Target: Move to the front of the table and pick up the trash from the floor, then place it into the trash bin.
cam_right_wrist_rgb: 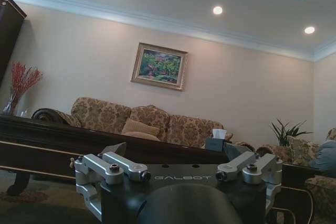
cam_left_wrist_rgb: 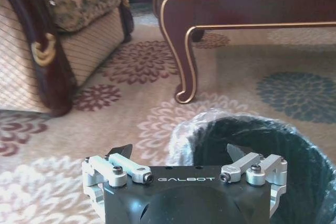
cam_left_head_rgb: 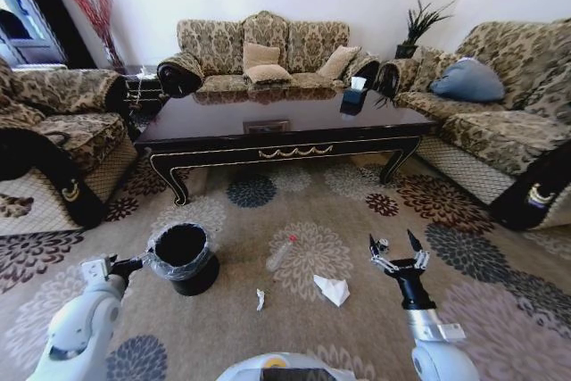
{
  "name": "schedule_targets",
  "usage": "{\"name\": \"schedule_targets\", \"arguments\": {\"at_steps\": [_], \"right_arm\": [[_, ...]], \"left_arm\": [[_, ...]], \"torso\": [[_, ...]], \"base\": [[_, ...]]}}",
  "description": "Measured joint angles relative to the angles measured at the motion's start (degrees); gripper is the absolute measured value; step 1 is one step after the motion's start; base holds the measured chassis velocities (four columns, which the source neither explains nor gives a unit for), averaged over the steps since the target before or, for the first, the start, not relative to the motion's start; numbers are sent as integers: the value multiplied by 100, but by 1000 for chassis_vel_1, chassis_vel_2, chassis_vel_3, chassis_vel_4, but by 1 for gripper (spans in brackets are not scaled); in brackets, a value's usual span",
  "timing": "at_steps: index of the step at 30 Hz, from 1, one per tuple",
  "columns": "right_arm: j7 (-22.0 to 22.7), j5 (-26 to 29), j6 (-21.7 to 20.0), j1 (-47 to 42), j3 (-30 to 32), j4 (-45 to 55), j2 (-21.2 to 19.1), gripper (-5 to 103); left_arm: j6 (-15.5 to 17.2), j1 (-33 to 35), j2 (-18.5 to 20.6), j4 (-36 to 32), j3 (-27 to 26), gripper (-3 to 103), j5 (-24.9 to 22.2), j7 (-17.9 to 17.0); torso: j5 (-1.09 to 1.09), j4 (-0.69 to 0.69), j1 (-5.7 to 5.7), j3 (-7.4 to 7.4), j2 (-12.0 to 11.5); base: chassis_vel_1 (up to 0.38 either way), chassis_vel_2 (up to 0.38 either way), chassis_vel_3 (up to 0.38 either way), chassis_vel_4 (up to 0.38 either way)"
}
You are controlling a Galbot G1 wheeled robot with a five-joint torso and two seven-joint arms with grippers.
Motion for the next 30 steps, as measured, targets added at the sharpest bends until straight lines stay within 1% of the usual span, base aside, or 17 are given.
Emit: {"name": "schedule_targets", "arguments": {"at_steps": [5,11,14,17,18,23,30], "right_arm": [[2,-18,0,4,-37,-14,14,100],[4,-22,1,65,-97,-90,-53,100],[4,-23,9,76,-125,-114,-80,100],[2,-26,14,75,-132,-114,-82,100],[1,-28,19,69,-133,-114,-82,100],[-1,-42,27,48,-131,-111,-83,100],[-1,-95,31,30,-145,-112,-64,100]], "left_arm": [[-95,-202,-15,392,135,100,-191,65],[-149,-260,-213,752,171,100,-270,52],[-213,-292,-318,943,195,100,-337,111],[-233,-328,-354,1036,210,100,-372,111],[-272,-390,-378,1164,221,100,-396,106],[-391,-583,-361,1479,232,100,-474,129],[-460,-745,-350,1773,268,100,-565,207]], "torso": [[1,0,-1,-1,0],[0,3,-1,0,0],[0,1,0,-1,0],[0,1,-1,-1,0],[0,1,-1,-1,0],[0,0,0,-1,0],[0,0,-1,-1,0]], "base": [[0,0,0,0],[0,0,0,0],[0,0,0,0],[0,0,0,0],[0,0,0,0],[0,0,0,0],[0,0,0,0]]}}
